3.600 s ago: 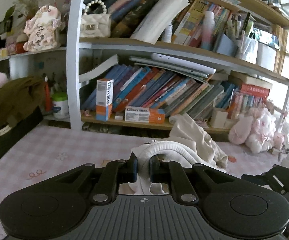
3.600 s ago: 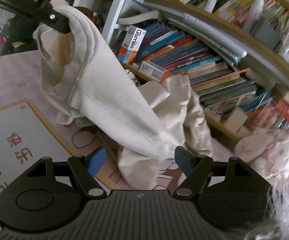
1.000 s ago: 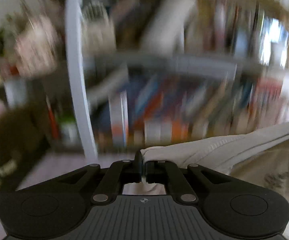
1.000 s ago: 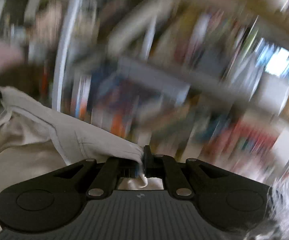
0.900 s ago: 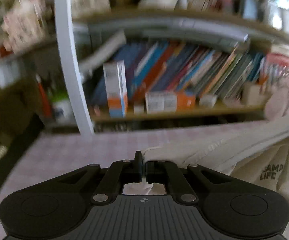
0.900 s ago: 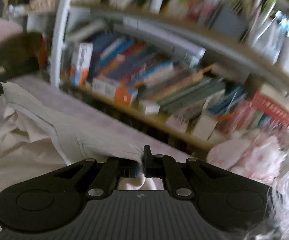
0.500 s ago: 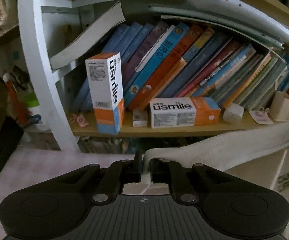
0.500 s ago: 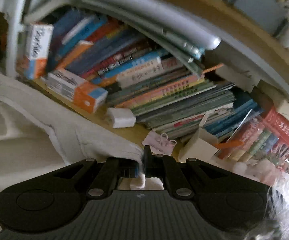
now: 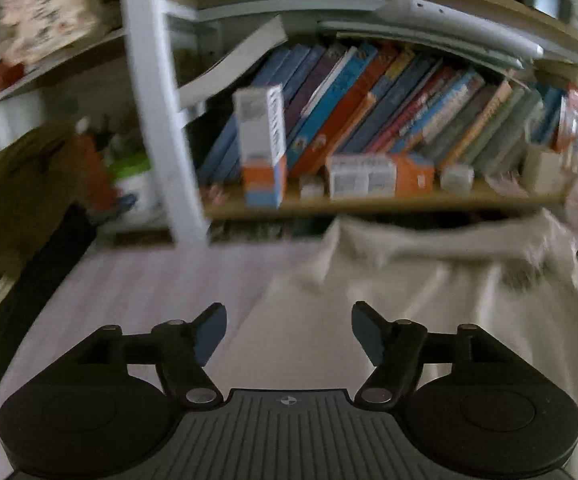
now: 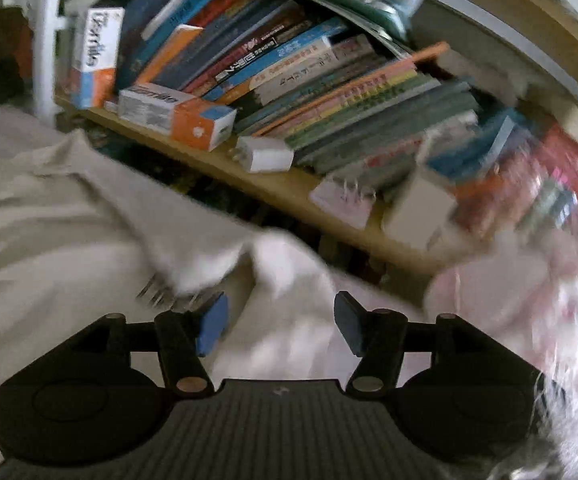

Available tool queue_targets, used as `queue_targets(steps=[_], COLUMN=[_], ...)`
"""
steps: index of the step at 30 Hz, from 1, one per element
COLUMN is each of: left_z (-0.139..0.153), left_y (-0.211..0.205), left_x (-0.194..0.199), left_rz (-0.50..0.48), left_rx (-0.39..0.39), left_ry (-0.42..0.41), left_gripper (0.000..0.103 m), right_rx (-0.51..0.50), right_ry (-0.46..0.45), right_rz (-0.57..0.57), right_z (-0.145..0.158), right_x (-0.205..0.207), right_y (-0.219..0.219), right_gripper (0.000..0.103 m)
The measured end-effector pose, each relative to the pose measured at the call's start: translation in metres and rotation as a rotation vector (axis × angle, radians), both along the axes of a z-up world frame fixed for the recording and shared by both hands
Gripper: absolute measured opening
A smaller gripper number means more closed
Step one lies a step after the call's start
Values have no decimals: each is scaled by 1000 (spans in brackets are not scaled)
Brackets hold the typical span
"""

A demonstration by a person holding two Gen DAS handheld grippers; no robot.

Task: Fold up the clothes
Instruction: 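Lower the T-shirt flat onto the bed and open both grippers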

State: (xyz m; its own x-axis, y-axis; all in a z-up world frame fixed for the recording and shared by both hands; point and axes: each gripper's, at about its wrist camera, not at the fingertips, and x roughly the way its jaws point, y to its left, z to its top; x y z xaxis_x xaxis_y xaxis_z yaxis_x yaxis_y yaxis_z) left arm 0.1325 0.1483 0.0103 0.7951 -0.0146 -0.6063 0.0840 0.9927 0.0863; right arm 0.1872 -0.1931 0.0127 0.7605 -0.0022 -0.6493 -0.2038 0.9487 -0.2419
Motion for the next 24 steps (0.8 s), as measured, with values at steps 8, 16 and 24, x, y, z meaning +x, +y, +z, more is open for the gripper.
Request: queue_targets(steps=[8, 16, 24], left_z=[-17, -18, -27], left_y=[2, -7, 56], left_x=[-89, -104, -63], left_rz=[105, 132, 376], left_rx=[-6, -30, -110], left_ry=[69, 75, 118], left_gripper=[71, 71, 58], right_rx=[109, 95, 35], right_ry=[19, 30, 98], right_rz=[-41, -27, -42], right_z=[-5, -18, -28], right_x=[-111, -183, -203], right_y=[22, 61, 65], right_gripper=[57, 57, 52])
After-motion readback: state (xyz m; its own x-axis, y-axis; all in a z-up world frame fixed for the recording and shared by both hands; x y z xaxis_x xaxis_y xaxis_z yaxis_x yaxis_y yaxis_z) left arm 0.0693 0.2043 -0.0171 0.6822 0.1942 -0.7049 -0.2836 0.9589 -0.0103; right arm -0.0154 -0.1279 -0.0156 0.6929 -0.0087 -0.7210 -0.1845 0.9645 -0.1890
